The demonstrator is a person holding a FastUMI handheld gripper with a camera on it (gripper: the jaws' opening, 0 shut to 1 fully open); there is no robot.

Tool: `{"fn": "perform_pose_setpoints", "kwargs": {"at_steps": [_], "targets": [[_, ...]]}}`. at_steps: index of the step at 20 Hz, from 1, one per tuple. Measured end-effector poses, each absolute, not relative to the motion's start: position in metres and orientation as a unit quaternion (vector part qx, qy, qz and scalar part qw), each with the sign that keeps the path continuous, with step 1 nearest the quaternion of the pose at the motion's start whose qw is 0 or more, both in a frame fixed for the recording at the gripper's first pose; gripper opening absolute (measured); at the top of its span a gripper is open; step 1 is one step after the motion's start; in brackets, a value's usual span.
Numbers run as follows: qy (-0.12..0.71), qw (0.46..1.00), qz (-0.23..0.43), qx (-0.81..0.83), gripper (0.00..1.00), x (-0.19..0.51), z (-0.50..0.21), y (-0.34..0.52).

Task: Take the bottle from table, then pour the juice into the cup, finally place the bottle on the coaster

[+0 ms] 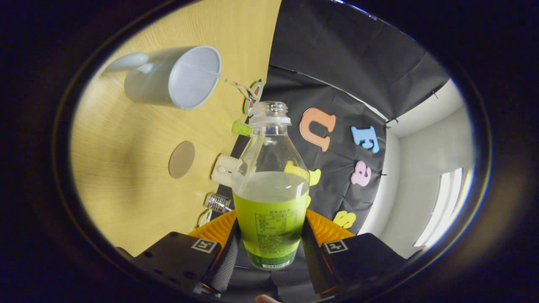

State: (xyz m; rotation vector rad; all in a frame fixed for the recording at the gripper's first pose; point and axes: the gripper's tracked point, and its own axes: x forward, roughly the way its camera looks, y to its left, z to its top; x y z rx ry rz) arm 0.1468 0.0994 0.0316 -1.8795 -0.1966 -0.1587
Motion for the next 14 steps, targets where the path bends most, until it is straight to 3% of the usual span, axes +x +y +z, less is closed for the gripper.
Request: {"fn": "perform_pose_setpoints", "kwargs": {"at_steps": [14], "targets": [[-0.102,0.553,-0.082,-0.823,0.77,0.143,0.051,0.099]]}}
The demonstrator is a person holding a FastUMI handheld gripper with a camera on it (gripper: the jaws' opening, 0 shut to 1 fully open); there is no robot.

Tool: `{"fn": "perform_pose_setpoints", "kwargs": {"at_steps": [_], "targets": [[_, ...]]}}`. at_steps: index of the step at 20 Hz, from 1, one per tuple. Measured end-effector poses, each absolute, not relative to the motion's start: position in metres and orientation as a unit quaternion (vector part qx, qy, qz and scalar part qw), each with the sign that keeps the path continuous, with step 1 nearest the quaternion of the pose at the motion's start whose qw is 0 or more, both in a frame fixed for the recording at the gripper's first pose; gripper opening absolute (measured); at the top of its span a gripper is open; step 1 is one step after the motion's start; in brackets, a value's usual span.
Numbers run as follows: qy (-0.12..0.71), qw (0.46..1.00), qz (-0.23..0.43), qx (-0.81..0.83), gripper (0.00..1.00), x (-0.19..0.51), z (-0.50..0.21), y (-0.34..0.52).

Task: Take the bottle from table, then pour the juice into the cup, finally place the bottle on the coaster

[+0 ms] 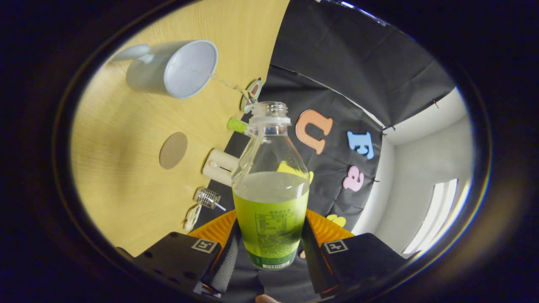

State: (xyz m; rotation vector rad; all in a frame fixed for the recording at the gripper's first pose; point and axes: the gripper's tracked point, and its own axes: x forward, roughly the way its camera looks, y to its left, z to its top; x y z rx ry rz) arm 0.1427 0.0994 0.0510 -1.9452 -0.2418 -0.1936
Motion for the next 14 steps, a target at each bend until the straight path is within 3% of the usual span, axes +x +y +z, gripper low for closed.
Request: {"fn": "perform_pose_setpoints", "kwargs": {"at_steps": [14], "targets": [[-0.117,0.516,-0.088,-0.844,0.77,0.140,0.067,0.107]]}}
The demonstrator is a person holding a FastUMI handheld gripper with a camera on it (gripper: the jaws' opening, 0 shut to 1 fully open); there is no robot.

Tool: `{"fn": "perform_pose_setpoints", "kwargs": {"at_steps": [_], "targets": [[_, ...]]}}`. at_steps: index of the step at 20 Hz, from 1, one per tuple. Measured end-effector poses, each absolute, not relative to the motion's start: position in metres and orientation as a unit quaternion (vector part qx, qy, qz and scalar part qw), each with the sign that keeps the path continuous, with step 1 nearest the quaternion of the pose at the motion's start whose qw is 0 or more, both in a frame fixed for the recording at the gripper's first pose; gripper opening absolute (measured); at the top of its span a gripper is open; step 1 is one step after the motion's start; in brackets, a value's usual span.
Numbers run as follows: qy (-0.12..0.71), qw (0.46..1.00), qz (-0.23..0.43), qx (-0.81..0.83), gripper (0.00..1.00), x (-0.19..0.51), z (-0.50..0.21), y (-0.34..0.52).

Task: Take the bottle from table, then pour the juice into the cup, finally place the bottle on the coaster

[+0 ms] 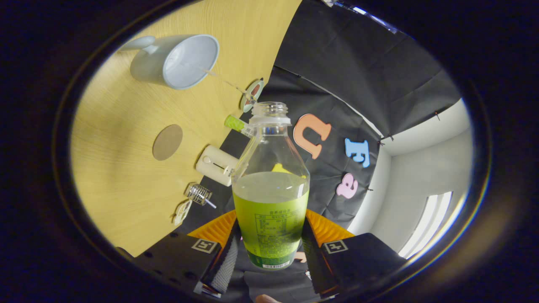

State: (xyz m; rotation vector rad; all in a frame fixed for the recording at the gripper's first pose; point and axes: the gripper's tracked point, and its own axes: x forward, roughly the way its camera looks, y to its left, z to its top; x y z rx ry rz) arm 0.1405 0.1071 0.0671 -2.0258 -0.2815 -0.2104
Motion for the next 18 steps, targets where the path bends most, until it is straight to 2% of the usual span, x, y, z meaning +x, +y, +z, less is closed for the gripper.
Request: {"fn": "perform_pose_setpoints", "kwargs": {"at_steps": [18], "targets": [[-0.142,0.473,-0.093,-0.864,0.77,0.139,0.082,0.126]]}}
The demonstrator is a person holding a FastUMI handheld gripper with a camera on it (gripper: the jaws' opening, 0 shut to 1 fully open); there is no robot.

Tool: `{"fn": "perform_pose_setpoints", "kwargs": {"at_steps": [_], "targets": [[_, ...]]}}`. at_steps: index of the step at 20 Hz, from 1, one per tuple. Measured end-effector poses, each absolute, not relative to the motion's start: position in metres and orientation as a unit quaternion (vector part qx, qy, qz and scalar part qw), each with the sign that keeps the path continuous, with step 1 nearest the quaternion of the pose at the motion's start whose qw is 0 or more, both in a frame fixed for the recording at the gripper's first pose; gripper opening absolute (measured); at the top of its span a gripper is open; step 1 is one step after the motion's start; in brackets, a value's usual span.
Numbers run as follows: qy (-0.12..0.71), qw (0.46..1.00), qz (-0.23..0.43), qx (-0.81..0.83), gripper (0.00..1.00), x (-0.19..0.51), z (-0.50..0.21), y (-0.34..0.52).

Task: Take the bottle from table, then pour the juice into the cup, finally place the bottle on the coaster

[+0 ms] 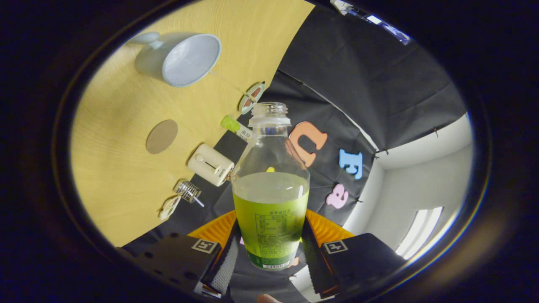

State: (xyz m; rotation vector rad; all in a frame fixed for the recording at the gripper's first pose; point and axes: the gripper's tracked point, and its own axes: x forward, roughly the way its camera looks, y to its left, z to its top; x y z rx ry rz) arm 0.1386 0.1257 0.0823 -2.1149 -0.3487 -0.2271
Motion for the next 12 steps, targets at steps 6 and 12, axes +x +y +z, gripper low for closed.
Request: {"fn": "perform_pose_setpoints", "kwargs": {"at_steps": [6,12], "targets": [[-0.146,0.468,-0.092,-0.867,0.77,0.1397,0.0849,0.1284],[-0.151,0.468,-0.089,-0.866,0.77,0.1369,0.0856,0.1332]]}}
